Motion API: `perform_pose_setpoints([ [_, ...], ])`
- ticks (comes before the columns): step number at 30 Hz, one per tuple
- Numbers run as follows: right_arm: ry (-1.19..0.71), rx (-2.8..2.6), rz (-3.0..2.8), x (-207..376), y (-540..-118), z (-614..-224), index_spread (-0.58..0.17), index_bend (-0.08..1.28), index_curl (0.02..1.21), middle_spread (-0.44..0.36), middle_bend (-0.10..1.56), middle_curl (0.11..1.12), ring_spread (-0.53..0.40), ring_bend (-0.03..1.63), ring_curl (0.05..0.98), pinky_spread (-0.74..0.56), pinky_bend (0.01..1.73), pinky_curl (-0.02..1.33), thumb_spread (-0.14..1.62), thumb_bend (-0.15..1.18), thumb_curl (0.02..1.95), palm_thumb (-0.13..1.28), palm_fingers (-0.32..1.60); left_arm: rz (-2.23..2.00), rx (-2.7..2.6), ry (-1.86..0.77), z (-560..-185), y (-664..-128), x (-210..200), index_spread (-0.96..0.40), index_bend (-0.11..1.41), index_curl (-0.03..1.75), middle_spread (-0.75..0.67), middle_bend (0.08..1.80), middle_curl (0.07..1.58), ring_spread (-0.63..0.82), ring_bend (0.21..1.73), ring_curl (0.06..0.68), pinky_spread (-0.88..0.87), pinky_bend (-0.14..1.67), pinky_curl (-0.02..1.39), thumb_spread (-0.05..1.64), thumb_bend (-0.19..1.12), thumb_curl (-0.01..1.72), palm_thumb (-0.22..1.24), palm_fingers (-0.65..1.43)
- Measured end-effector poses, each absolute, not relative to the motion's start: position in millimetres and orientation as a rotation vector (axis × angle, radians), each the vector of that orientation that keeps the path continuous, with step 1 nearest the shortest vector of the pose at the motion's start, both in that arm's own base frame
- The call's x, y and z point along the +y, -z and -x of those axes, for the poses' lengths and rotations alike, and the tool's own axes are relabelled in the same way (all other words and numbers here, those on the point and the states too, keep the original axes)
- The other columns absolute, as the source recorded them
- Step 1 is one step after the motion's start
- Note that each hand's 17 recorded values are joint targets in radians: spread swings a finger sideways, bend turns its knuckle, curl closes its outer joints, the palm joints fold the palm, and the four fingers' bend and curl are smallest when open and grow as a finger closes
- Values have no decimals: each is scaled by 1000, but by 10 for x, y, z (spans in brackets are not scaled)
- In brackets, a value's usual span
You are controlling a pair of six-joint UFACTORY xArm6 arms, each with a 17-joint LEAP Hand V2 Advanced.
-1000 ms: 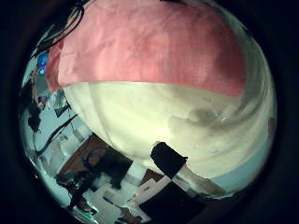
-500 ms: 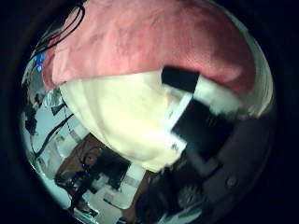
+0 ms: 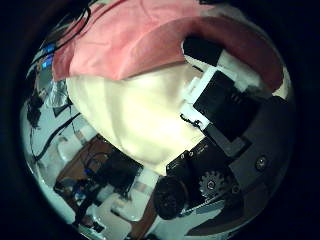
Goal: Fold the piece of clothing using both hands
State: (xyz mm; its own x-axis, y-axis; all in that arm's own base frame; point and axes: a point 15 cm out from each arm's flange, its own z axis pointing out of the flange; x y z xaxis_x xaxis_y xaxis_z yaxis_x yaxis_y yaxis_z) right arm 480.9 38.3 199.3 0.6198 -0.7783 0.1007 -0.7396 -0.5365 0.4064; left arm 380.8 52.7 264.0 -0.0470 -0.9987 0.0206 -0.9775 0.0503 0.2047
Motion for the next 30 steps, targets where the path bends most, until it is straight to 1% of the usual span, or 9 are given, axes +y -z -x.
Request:
perform_pose_setpoints([
  [2, 111, -1218, -2445, 349, -2116, -4752, -292, 951, 743, -118, 1203, 718, -221, 1237, 627, -390, 1098, 659, 1043, 108, 591, 1167, 1206, -2064, -2153, 200, -3758, -2663, 610, 180, 165, 288, 386, 194, 301, 548, 460, 210, 524, 324, 319, 1096, -20, 326, 555, 3],
  [6, 59, -1259, -2466, 256, -2411, -4673, -281, 1002, 779, -121, 1256, 744, -222, 1290, 663, -356, 1157, 708, 1070, 107, 637, 1164, 1148, -2068, -2147, 197, -3663, -2690, 702, 180, 162, 288, 378, 196, 303, 546, 458, 210, 522, 325, 320, 1094, -20, 329, 560, 7],
  [12, -40, -1321, -2502, 160, -2928, -4664, -268, 1036, 810, -122, 1291, 765, -224, 1320, 695, -323, 1191, 754, 1098, 102, 697, 1155, 1100, -2093, -2132, 181, -3522, -2812, 927, 183, 161, 287, 375, 194, 306, 545, 456, 210, 521, 327, 319, 1093, -21, 331, 561, 9],
  [16, -87, -1323, -2544, 313, -3180, -4657, -260, 1054, 825, -122, 1298, 772, -225, 1321, 712, -305, 1204, 777, 1115, 96, 741, 1147, 1094, -2111, -2099, 170, -3414, -2791, 1101, 186, 160, 286, 366, 195, 309, 545, 455, 210, 521, 327, 317, 1093, -21, 331, 561, 10],
  [19, -153, -1321, -2624, 630, -3538, -4763, -257, 1057, 830, -123, 1303, 777, -225, 1324, 719, -298, 1203, 786, 1123, 91, 764, 1139, 1092, -2121, -2084, 170, -3357, -2773, 1191, 182, 161, 286, 362, 194, 310, 545, 454, 210, 511, 328, 317, 1102, -19, 331, 562, 10],
  [20, -175, -1299, -2679, 885, -3727, -4786, -256, 1057, 833, -123, 1304, 779, -225, 1324, 722, -296, 1206, 792, 1128, 89, 777, 1136, 1090, -2124, -2079, 169, -3345, -2770, 1223, 181, 161, 286, 361, 194, 311, 545, 454, 210, 510, 328, 317, 1104, -20, 331, 562, 10],
  [22, -184, -1230, -2760, 1329, -3931, -4744, -254, 1058, 836, -123, 1304, 782, -225, 1327, 728, -293, 1205, 799, 1133, 86, 794, 1133, 1089, -2128, -2069, 166, -3311, -2755, 1294, 181, 161, 285, 357, 194, 312, 545, 454, 210, 508, 328, 317, 1106, -20, 331, 562, 10],
  [25, -164, -1088, -2842, 1920, -3956, -4581, -253, 1057, 839, -123, 1304, 784, -226, 1327, 733, -288, 1209, 808, 1139, 82, 815, 1130, 1088, -2128, -2059, 158, -3265, -2730, 1374, 180, 158, 284, 351, 191, 312, 545, 456, 211, 506, 332, 317, 1112, -18, 331, 570, 6],
  [30, -183, -830, -2937, 2837, -3817, -4259, -251, 1056, 844, -123, 1303, 788, -227, 1324, 743, -280, 1210, 822, 1146, 78, 854, 1130, 1087, -2156, -2017, 114, -3179, -2677, 1562, 180, 154, 279, 345, 190, 310, 545, 467, 214, 505, 343, 318, 1126, -18, 331, 577, -5],
])
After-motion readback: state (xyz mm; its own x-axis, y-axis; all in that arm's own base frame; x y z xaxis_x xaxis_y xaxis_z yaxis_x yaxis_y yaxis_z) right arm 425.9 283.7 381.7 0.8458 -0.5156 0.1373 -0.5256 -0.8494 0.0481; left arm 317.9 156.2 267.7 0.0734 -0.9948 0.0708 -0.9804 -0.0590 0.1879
